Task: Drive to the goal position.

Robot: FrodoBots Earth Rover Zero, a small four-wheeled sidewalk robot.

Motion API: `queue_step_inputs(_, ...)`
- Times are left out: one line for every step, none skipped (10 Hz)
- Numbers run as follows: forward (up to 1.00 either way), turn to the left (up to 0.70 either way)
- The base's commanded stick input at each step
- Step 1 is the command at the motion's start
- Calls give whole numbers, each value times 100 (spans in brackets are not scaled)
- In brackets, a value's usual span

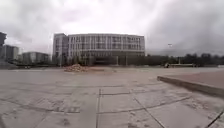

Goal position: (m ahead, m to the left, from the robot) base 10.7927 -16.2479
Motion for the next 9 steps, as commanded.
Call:
queue_step_inputs(70,1)
queue_step_inputs(70,1)
queue_step_inputs(70,1)
queue_step_inputs(70,1)
queue_step_inputs(70,1)
queue_step_inputs(70,1)
queue_step_inputs(70,1)
queue_step_inputs(70,1)
queue_step_inputs(70,1)
